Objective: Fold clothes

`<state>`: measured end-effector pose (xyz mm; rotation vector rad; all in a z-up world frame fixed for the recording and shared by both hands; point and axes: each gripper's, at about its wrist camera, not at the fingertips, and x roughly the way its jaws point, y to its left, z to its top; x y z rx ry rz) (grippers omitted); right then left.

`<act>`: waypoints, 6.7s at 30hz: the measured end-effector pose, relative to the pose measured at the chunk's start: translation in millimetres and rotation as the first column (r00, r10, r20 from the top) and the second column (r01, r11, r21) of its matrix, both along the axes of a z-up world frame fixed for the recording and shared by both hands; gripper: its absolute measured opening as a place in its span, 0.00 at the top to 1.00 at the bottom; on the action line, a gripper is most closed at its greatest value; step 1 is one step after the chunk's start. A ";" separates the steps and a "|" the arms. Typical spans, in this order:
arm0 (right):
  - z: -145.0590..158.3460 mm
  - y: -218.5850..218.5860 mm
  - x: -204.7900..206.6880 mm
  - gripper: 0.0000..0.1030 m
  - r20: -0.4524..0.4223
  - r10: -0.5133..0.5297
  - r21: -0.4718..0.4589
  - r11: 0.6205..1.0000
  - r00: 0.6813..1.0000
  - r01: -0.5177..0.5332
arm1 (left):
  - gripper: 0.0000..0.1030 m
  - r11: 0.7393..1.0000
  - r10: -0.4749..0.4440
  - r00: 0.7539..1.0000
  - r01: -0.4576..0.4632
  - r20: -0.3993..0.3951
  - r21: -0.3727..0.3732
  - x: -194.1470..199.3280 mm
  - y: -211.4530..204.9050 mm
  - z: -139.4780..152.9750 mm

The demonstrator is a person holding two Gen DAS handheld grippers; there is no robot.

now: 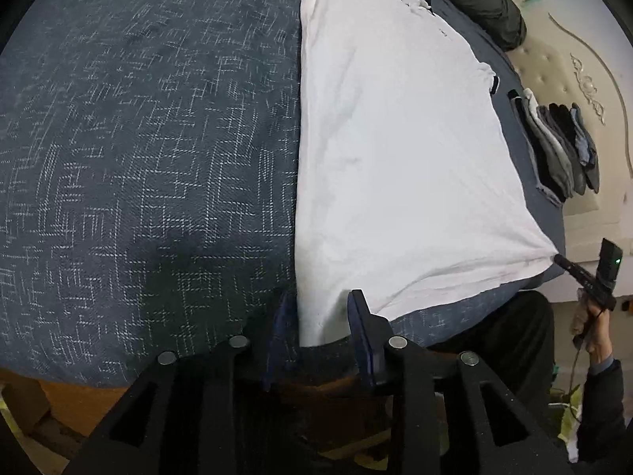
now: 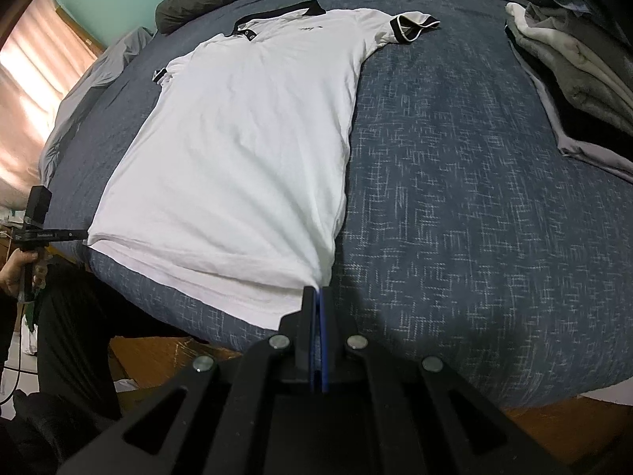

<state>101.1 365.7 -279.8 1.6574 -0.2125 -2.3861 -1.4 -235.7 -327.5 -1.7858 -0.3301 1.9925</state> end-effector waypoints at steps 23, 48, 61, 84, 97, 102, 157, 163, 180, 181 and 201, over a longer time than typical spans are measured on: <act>-18.1 -13.7 15.7 0.99 0.083 0.126 0.060 0.990 0.989 -0.131 | 0.96 0.999 0.012 1.000 -0.012 0.004 0.029 3.5 -29.4 8.0; -62.0 -5.9 -30.2 0.92 0.220 -0.084 -0.167 0.978 0.972 0.122 | 0.95 1.000 0.003 1.000 -0.003 -0.021 -0.006 -5.9 -20.7 5.5; -28.4 0.1 -2.2 0.97 0.144 -0.084 -0.079 0.992 0.986 0.096 | 0.95 0.998 -0.049 0.998 0.047 -0.043 -0.037 -4.7 -3.7 17.2; -60.4 -5.7 1.4 0.96 0.184 -0.096 -0.048 0.993 0.978 0.106 | 0.93 0.998 -0.027 1.000 0.027 0.004 -0.061 -24.1 -5.1 -12.5; -6.5 33.2 -12.3 0.73 0.106 -0.123 -0.094 0.987 0.987 0.133 | 0.67 0.994 0.038 0.996 -0.047 -0.086 -0.103 -76.4 -29.0 34.2; 12.6 53.8 -52.1 0.63 0.035 -0.195 -0.176 0.964 0.980 0.198 | 0.63 0.995 0.041 0.983 -0.056 -0.180 -0.084 -111.3 15.5 45.7; -76.3 129.2 -345.9 0.99 -0.088 -0.593 -0.280 0.786 0.800 0.552 | 0.61 0.986 0.143 0.937 -0.109 -0.319 0.123 -240.0 119.0 -30.7; -75.2 131.9 -353.3 0.95 -0.094 -0.597 -0.266 0.786 0.797 0.558 | 0.61 0.986 0.144 0.939 -0.110 -0.313 0.124 -238.9 118.3 -32.5; -78.7 146.8 -370.3 0.49 -0.097 -0.692 -0.387 0.689 0.716 0.613 | 0.61 0.985 0.147 0.940 -0.111 -0.307 0.132 -240.8 117.9 -34.0; -79.1 145.8 -374.0 0.49 -0.094 -0.687 -0.374 0.695 0.720 0.614 | 0.61 0.985 0.147 0.940 -0.111 -0.307 0.132 -240.7 118.0 -34.1; -71.0 180.8 -404.7 0.54 -0.157 -0.743 -0.384 0.653 0.651 0.653 | 0.61 0.987 0.137 0.942 -0.102 -0.306 0.126 -241.5 115.9 -33.8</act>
